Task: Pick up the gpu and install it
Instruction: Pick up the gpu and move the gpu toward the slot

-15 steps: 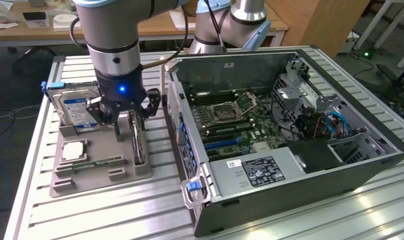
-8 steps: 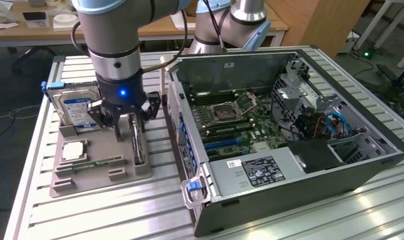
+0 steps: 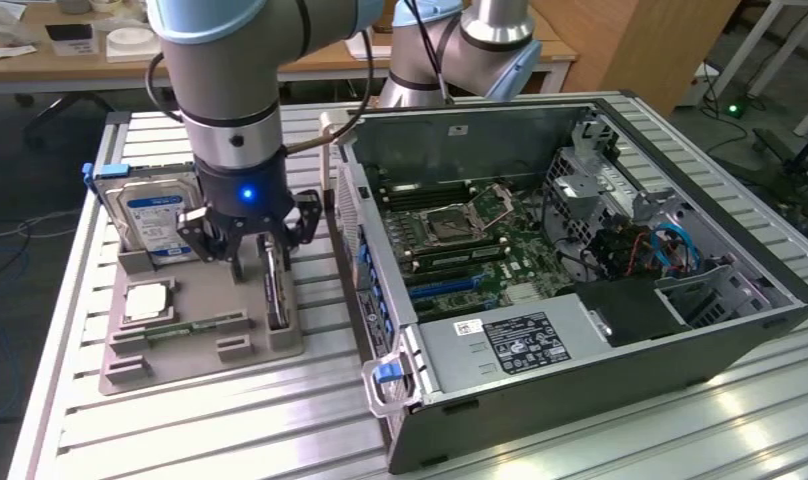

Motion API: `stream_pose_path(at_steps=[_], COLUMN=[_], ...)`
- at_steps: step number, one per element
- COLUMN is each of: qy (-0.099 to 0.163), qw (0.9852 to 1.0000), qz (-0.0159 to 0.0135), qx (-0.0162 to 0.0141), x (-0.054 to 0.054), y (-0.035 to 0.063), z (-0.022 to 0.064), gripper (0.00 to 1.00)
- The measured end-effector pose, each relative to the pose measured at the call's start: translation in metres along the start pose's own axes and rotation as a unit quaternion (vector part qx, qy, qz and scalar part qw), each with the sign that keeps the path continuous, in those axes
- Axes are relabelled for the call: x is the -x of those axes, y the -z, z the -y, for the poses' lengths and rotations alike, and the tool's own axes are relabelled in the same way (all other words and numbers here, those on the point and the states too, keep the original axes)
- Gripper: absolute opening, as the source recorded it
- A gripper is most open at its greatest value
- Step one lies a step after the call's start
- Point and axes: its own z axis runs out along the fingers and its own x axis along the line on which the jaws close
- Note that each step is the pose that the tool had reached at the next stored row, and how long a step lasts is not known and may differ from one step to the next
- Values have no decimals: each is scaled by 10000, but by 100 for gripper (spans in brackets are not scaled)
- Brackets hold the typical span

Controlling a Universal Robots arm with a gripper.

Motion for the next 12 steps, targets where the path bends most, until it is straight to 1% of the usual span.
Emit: stream_pose_path(at_steps=[12], qy=[-2], qw=[10000], qz=[0], qx=[0], x=[-1], y=[-130], z=[0], gripper=[59])
